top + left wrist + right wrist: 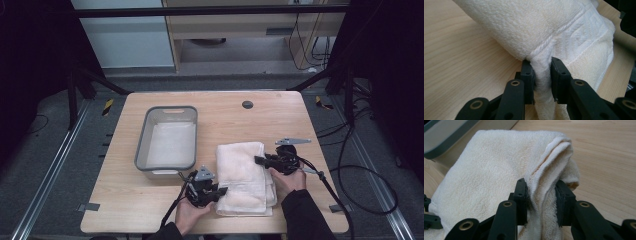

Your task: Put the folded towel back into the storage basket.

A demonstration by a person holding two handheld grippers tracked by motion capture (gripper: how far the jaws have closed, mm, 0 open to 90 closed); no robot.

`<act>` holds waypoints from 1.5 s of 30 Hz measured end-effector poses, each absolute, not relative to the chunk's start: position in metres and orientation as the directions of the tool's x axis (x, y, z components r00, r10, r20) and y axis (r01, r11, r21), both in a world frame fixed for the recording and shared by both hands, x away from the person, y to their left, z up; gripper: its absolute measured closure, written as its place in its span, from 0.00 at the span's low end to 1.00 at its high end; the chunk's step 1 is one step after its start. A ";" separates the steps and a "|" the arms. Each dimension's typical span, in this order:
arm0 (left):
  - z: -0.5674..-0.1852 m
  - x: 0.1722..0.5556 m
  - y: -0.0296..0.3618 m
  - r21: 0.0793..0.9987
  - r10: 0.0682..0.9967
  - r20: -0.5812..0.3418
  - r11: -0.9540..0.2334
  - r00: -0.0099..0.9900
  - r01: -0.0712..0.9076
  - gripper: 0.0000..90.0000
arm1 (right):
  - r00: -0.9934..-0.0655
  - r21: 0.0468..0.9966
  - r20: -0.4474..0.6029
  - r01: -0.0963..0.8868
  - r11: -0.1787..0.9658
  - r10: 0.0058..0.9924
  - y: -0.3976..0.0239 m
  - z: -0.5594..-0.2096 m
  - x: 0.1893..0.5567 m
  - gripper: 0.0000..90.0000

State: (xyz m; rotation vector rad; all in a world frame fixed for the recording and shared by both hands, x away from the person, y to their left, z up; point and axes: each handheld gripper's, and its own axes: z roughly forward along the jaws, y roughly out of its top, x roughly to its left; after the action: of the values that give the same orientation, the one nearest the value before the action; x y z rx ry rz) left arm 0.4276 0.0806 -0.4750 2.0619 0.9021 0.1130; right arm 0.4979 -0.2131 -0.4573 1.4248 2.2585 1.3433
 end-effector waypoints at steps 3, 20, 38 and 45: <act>-0.470 0.426 0.082 0.754 0.635 -0.228 -0.365 0.739 0.546 0.82 | -0.545 0.765 0.305 0.628 0.140 0.781 -0.214 -0.450 0.494 0.75; -0.441 0.422 0.091 0.800 0.624 -0.206 -0.336 0.754 0.497 0.82 | -0.568 0.826 0.269 0.551 0.116 0.778 -0.213 -0.420 0.482 0.75; -0.417 0.421 0.101 0.843 0.637 -0.177 -0.295 0.750 0.450 0.82 | -0.585 0.869 0.241 0.485 0.096 0.774 -0.205 -0.395 0.484 0.75; -0.404 0.422 0.112 0.865 0.646 -0.177 -0.258 0.743 0.430 0.83 | -0.599 0.888 0.228 0.452 0.089 0.768 -0.196 -0.380 0.485 0.75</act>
State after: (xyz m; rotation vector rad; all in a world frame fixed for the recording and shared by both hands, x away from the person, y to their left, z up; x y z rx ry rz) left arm 0.4217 0.1115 -0.4037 1.8967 0.8261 0.2582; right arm 0.4847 -0.1963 -0.3805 1.2124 2.0753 1.5136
